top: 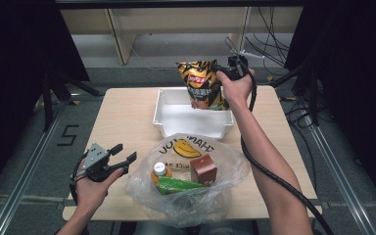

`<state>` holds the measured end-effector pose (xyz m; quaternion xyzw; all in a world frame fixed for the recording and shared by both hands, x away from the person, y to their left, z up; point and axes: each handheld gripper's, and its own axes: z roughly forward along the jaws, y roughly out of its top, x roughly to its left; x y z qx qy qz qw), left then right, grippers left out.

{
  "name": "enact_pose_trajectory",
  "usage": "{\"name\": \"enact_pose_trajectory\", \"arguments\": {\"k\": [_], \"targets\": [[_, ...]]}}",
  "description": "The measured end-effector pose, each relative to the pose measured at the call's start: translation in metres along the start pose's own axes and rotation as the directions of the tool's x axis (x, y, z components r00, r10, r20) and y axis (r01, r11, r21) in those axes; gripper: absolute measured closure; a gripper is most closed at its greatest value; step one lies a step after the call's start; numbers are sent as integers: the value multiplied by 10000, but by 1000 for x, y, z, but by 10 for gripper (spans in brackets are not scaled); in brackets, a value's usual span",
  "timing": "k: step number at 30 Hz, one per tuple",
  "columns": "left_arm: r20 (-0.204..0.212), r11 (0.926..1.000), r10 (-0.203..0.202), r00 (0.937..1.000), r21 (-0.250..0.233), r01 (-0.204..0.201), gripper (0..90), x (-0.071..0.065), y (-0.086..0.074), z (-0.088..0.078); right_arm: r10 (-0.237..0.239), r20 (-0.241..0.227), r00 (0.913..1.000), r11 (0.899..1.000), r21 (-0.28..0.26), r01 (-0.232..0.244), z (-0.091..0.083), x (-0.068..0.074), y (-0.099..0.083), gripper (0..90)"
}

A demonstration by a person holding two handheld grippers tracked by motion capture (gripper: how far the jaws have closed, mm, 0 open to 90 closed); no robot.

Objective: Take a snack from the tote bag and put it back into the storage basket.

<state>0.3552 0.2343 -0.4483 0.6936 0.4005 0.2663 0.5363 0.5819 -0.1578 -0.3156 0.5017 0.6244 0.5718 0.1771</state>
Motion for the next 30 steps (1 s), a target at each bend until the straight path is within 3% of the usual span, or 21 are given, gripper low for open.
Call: {"name": "enact_pose_trajectory", "arguments": {"k": [2,3,4,9,11,13,15,17,18,23,24,26,30], "targets": [[10,10000,45,10000,-16,-45,356,0,0,0,-172,22,9999,9998,-22,172,2,-1,0,900],[0,10000,8,10000,-32,-8,356,0,0,0,89,56,9999,9999,62,-89,2,0,-1,900],[-2,10000,21,10000,-37,-21,356,0,1,0,-168,6,9999,9999,-2,168,3,-2,-1,900],[60,10000,56,10000,-53,-56,356,-2,1,1,-331,-26,9994,9995,0,331,7,-2,-4,900],[60,10000,45,10000,-31,-45,356,-2,1,2,22,6,10000,9999,133,-22,7,0,-6,900],[56,10000,29,10000,-36,-29,356,-2,1,2,-129,-4,9999,9999,107,129,8,-2,-6,900],[58,9999,110,9999,-38,-110,356,-2,2,2,81,73,9999,9998,196,-83,8,-1,-7,900],[50,9999,107,9999,-33,-106,356,-2,2,2,-145,34,9999,9998,144,144,10,-4,-9,900],[54,9999,100,9999,-34,-100,356,-2,2,1,96,72,9999,9997,217,-98,10,-3,-10,900],[80,9999,68,9999,-94,-67,356,-2,2,2,127,49,9999,9995,291,-128,13,-5,-13,900],[33,10000,45,10000,-37,-45,356,-2,2,1,-47,77,10000,9997,239,45,14,-6,-14,900],[27,10000,64,10000,-42,-64,356,-2,2,1,205,132,9997,9993,320,-209,15,-6,-15,900],[76,9999,135,9999,-53,-134,356,-2,2,2,6,126,9999,9994,338,-10,17,-9,-15,900]]}}
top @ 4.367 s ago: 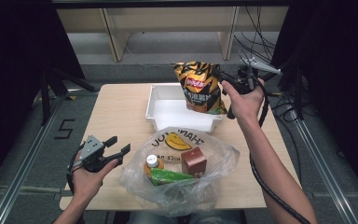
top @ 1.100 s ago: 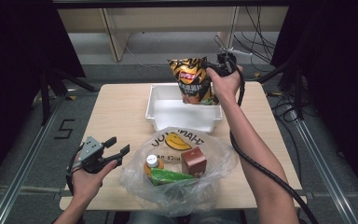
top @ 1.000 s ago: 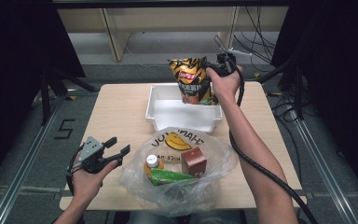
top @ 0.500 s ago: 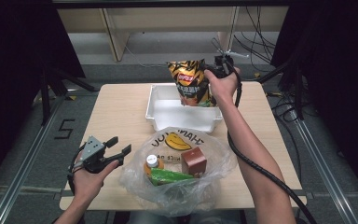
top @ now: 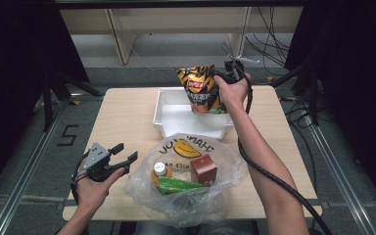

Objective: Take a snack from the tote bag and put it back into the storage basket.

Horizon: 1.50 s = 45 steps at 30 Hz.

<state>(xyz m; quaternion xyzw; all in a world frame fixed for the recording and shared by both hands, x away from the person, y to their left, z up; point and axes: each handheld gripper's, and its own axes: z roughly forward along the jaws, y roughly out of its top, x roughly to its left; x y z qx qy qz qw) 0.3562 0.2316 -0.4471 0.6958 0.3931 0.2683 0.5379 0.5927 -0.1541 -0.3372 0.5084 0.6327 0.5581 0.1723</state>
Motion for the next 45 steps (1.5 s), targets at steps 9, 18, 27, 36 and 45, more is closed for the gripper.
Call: {"name": "enact_pose_trajectory", "arguments": {"k": [9,18,27,36,45], "targets": [[-47,9999,-100,9999,-17,100,356,-1,0,-1,321,135,9994,9994,142,-323,5,-4,-7,900],[48,9999,-20,10000,-106,21,356,0,-1,0,512,307,9982,9981,314,-522,12,-10,-14,900],[-48,10000,-37,10000,1,37,356,0,0,-1,742,427,9963,9970,181,-751,13,-17,-14,900],[-49,10000,-20,10000,-13,20,356,0,0,-2,878,758,9933,9960,102,-888,13,-28,-17,887],[-58,10000,-36,10000,3,36,356,0,0,-2,1038,1279,9863,9942,134,-1064,10,-44,-19,847]]}}
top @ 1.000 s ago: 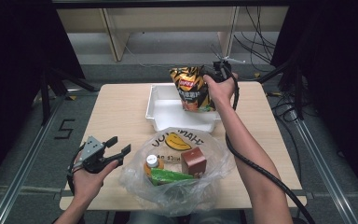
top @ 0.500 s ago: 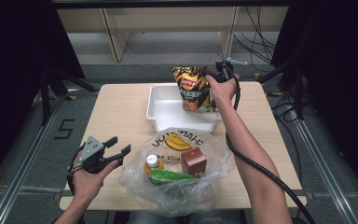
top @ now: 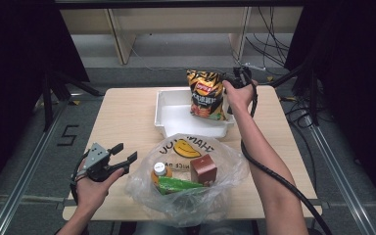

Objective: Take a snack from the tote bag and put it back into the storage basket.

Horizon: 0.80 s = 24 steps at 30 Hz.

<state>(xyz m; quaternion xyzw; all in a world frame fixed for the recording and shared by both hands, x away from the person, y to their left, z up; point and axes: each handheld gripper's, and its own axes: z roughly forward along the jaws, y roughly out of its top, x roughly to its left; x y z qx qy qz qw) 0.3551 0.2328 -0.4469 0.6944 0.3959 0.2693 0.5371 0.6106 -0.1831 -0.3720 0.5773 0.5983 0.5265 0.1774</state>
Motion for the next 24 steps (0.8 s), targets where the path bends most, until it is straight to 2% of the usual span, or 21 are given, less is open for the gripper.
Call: {"name": "enact_pose_trajectory", "arguments": {"k": [1,3,5,8,11,13,14,15,16,17,18,19,20,21,22,23,24], "targets": [[14,10000,22,10000,-2,-22,356,0,0,0,173,139,9998,9998,110,-174,0,-1,-1,838],[0,10000,2,10000,2,-2,356,-1,0,0,-167,267,9995,9998,76,165,1,-4,-1,821],[2,10000,8,10000,-6,-8,356,-1,0,0,-20,372,9993,9998,185,13,0,-3,-2,793],[134,9999,46,9999,-111,-45,356,-1,0,3,-424,702,9966,9989,246,408,1,-5,-1,711],[110,10000,43,9999,-26,-43,356,-2,0,2,-812,917,9925,9962,389,779,0,-2,1,673],[150,9999,131,9998,-114,-129,356,-1,1,3,-752,967,9925,9964,463,709,-1,-1,1,638],[18,10000,-71,10000,-2,71,356,-2,0,2,-887,1083,9902,9953,483,839,0,-1,0,623],[18,10000,-63,10000,-52,63,356,-2,0,2,-1318,1144,9847,9908,470,1271,0,-4,1,597],[30,10000,-54,10000,-69,54,356,-2,0,2,-1063,1243,9865,9934,567,999,0,-1,0,567],[37,10000,-70,10000,-50,70,356,-2,0,2,-1220,1375,9830,9918,550,1154,-1,-1,0,538],[5,10000,-5,10000,-10,5,356,-2,0,1,-1048,1432,9841,9939,497,986,-2,1,0,520],[-4,10000,-17,10000,-16,17,356,-2,0,1,-1281,1508,9802,9913,501,1218,-2,0,1,496],[4,10000,-4,10000,-29,4,356,-1,1,1,-1228,1527,9806,9920,478,1168,-4,1,1,480],[-15,10000,-46,10000,-25,46,356,-2,1,1,-1580,1523,9756,9873,408,1535,-6,-1,2,476],[-23,10000,-38,10000,-18,37,356,-1,1,0,-1529,1503,9767,9881,393,1487,-8,0,3,469],[-43,10000,-38,10000,-37,38,356,-1,1,0,-1229,1515,9808,9922,410,1180,-10,2,3,461],[30,9999,-46,10000,-138,47,356,-1,1,1,-1641,1515,9747,9864,364,1604,-12,1,3,461]]}}
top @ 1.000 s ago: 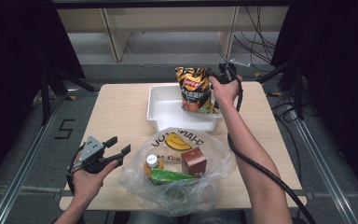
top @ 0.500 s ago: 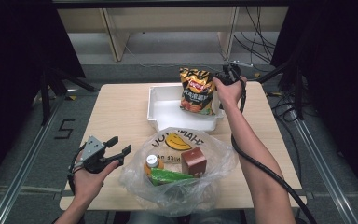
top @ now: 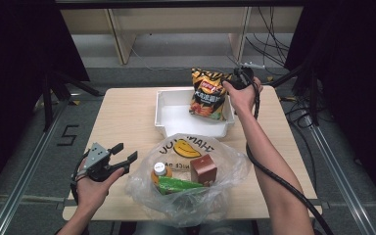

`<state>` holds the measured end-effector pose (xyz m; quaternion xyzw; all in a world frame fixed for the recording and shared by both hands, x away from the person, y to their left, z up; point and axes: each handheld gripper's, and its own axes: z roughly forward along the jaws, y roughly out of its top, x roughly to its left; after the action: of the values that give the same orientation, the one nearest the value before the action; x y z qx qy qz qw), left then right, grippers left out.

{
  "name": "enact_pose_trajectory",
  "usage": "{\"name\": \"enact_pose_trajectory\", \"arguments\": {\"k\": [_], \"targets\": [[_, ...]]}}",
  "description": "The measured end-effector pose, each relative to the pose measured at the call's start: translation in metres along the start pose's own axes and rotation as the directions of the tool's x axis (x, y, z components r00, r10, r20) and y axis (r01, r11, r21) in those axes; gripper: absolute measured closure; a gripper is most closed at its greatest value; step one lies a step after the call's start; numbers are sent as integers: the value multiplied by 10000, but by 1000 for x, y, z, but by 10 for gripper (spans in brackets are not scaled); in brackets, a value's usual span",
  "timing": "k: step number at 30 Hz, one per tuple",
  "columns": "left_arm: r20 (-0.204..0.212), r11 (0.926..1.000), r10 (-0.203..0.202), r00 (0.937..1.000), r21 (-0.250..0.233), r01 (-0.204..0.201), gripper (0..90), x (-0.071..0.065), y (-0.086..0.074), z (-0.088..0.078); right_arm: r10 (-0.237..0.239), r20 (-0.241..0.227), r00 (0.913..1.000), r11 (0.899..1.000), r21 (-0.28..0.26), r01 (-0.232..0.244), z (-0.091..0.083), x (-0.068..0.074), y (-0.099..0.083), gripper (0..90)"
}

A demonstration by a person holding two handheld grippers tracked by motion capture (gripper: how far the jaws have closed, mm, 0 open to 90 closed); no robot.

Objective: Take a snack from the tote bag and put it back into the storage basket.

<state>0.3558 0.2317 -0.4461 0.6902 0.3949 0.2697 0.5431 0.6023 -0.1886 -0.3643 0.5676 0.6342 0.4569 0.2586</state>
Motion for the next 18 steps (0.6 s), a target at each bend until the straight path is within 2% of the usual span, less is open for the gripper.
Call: {"name": "enact_pose_trajectory", "arguments": {"k": [2,3,4,5,7,9,10,12,13,14,16,18], "targets": [[-63,10000,56,10000,1,-56,356,0,1,-1,241,-57,9997,9997,92,-240,-4,2,-2,461],[-81,10000,26,10000,30,-25,356,0,1,-2,70,-93,9999,9999,114,-69,-4,1,-3,457],[-86,9999,132,9999,64,-132,356,0,1,-2,420,-54,9991,9987,280,-419,-6,4,-4,448],[-92,9999,120,9999,58,-119,356,0,1,-3,121,-154,9998,9999,107,-119,-6,1,-6,444],[-16,9999,144,9999,-60,-144,356,1,1,-2,232,-183,9996,9995,208,-228,-9,2,-10,435],[-89,9999,101,9999,9,-101,356,0,1,-3,130,-240,9996,9994,309,-123,-12,1,-13,436],[-118,9999,112,9999,55,-111,356,0,1,-3,263,-244,9994,9990,360,-254,-14,2,-15,437],[-18,9999,102,9999,-48,-102,356,1,0,-2,267,-312,9992,9992,293,-258,-19,1,-17,438],[-159,9999,30,9999,112,-28,356,0,0,-4,311,-276,9991,9990,329,-302,-22,1,-19,438],[-149,9999,94,9998,106,-93,356,1,-1,-3,263,-298,9992,9992,303,-254,-24,1,-20,438],[-143,10000,-40,9999,88,42,356,1,-1,-3,125,-391,9992,9995,279,-114,-28,-1,-24,439],[-130,9999,16,9999,134,-14,356,2,-2,-3,367,-399,9985,9984,438,-350,-34,1,-28,444]]}}
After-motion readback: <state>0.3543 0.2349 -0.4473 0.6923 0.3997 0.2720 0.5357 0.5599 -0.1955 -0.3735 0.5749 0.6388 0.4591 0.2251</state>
